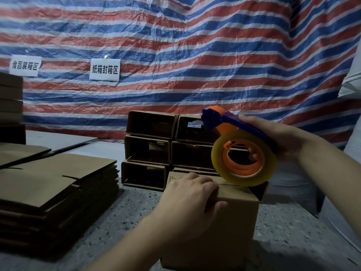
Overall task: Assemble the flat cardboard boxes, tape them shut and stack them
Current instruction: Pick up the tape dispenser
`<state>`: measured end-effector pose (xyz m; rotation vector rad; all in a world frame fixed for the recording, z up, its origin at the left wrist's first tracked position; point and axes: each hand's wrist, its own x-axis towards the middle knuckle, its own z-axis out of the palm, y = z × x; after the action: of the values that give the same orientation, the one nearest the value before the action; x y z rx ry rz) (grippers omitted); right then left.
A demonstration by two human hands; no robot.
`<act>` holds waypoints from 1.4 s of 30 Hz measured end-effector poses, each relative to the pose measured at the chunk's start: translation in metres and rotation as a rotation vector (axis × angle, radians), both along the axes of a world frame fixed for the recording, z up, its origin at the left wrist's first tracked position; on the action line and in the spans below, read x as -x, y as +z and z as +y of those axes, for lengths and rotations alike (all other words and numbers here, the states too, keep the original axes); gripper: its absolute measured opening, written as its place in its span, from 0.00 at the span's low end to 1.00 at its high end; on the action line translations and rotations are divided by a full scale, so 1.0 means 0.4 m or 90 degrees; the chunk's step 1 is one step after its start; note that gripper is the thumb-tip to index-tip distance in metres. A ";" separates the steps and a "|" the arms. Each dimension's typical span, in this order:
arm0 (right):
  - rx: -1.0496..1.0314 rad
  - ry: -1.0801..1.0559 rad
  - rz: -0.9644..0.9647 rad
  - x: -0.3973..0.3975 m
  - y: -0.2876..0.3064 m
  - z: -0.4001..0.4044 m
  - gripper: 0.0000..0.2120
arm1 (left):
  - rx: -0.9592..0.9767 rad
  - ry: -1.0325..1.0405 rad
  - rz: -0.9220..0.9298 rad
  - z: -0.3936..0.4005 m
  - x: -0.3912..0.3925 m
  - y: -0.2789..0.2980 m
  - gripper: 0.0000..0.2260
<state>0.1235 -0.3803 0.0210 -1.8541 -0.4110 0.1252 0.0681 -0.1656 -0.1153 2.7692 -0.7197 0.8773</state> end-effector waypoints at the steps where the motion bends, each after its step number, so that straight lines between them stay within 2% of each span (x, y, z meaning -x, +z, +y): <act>1: 0.003 0.014 0.010 -0.007 -0.001 0.005 0.26 | 0.001 -0.004 -0.006 0.000 0.002 0.000 0.23; 5: 0.016 0.075 0.022 -0.031 -0.018 0.015 0.12 | 0.006 -0.008 -0.021 0.002 0.006 0.006 0.21; 7: 0.015 0.070 0.034 -0.042 -0.024 0.011 0.11 | 0.021 -0.022 -0.020 0.003 0.006 0.010 0.21; 9: 0.018 0.058 0.048 -0.049 -0.025 0.005 0.14 | 0.064 -0.051 0.016 0.006 0.015 0.020 0.20; 11: 0.032 0.056 0.055 -0.053 -0.023 0.004 0.21 | 0.221 -0.099 0.123 0.018 0.015 0.032 0.16; 13: 0.040 0.054 0.056 -0.057 -0.018 0.008 0.29 | 0.467 -0.138 0.228 0.041 0.006 0.055 0.11; 15: 0.041 0.069 0.066 -0.059 -0.013 0.015 0.25 | 0.700 -0.108 0.233 0.066 -0.010 0.091 0.11; 17: 0.049 0.080 0.075 -0.061 -0.009 0.022 0.15 | 0.924 -0.093 0.311 0.091 -0.024 0.135 0.20; 19: 0.080 0.086 0.076 -0.064 -0.003 0.029 0.14 | 1.015 -0.120 0.435 0.101 -0.034 0.164 0.28; 22: 0.125 0.072 0.076 -0.066 0.009 0.042 0.27 | 0.985 -0.155 0.559 0.095 -0.040 0.178 0.26; 25: 0.155 0.055 0.070 -0.064 0.018 0.052 0.32 | 0.969 -0.124 0.565 0.085 -0.046 0.184 0.24; 29: 0.171 0.068 0.069 -0.061 0.024 0.060 0.34 | 1.012 -0.072 0.476 0.068 -0.046 0.175 0.12; 32: 0.182 0.071 0.065 -0.062 0.026 0.061 0.38 | 1.043 -0.070 0.397 0.059 -0.050 0.159 0.07; 37: 0.170 0.077 0.077 -0.069 0.026 0.060 0.31 | 1.061 -0.088 0.336 0.051 -0.066 0.143 0.09; 42: 0.196 0.090 0.076 -0.075 0.031 0.071 0.34 | 1.042 -0.053 0.270 0.048 -0.081 0.104 0.11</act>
<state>0.1534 -0.3519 0.0333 -2.1048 -0.4583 0.4134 0.1006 -0.1466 -0.0738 1.3074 0.0711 0.4156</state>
